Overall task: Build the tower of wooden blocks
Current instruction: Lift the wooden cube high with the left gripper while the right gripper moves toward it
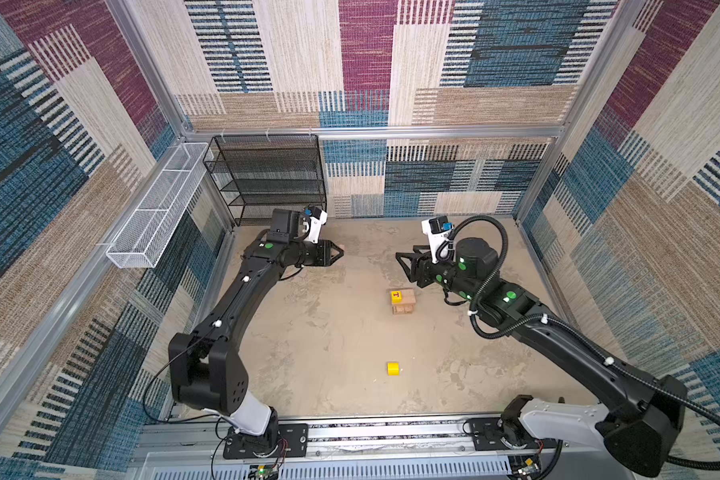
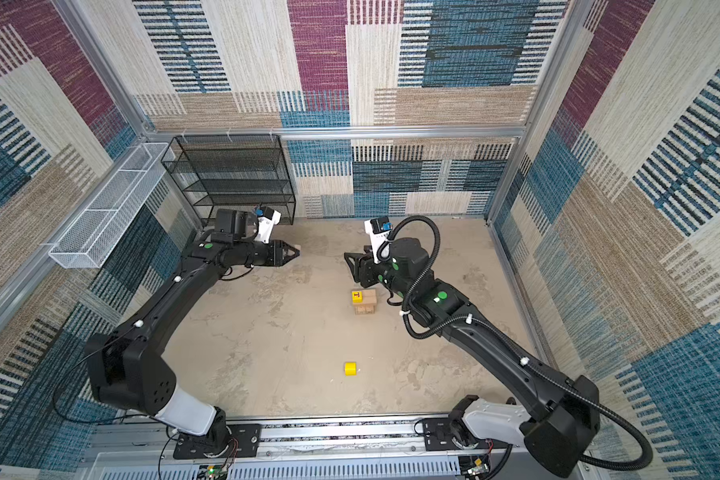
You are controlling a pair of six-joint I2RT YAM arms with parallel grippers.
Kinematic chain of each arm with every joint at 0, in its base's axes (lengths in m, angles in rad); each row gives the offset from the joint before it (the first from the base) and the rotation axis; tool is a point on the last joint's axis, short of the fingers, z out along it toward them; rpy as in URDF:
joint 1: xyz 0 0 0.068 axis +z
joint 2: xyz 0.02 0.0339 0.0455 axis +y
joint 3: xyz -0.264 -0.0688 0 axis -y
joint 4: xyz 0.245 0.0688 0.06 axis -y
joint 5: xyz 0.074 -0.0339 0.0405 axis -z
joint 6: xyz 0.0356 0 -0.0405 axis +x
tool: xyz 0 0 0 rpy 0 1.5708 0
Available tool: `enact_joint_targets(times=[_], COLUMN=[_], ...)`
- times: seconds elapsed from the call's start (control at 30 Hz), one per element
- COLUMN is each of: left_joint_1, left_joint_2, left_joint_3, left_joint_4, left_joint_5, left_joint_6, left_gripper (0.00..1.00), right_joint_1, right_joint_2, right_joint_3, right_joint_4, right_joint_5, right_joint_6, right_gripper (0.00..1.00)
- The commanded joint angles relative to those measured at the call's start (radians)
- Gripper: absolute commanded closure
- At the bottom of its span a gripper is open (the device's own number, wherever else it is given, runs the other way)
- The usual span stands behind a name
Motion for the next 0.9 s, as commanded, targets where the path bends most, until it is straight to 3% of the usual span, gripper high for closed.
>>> enact_joint_targets(times=[0.0,0.1,0.17,0.27,0.33,0.47,0.6,0.87], left_joint_1=[-0.001,-0.001,-0.001,-0.001,-0.001,-0.001,-0.004,-0.016], left_joint_2=[-0.069,-0.120,-0.139,-0.118,-0.079,-0.038,-0.062,-0.102], left_joint_3=[-0.081,-0.184,-0.267,-0.351,-0.344,-0.311,-0.323,-0.332], left_joint_4=[0.326,0.644,0.999,1.546,1.735,1.850,1.850,1.850], left_joint_5=[0.361,0.503,0.565,0.589,0.604,0.634,0.652,0.707], left_joint_6=[-0.096,-0.276,-0.489,-0.824,-0.970,-1.097,-1.080,-1.053], left_gripper=[1.00,1.00,1.00,1.00,1.00,1.00,1.00,1.00], right_joint_1=[0.001,0.000,0.001,0.000,0.001,0.001,0.001,0.001], right_joint_2=[-0.055,-0.089,-0.100,-0.088,-0.070,-0.033,0.007,0.096], right_joint_3=[-0.034,-0.067,-0.086,-0.087,-0.079,-0.066,-0.021,0.070], right_joint_4=[0.241,0.323,0.375,0.410,0.423,0.459,0.432,0.448], right_joint_5=[-0.199,-0.287,-0.344,-0.395,-0.427,-0.495,-0.480,-0.627], right_joint_6=[-0.097,-0.090,-0.068,-0.023,0.012,0.077,0.108,0.178], right_gripper=[0.31,0.28,0.28,0.31,0.33,0.34,0.34,0.35])
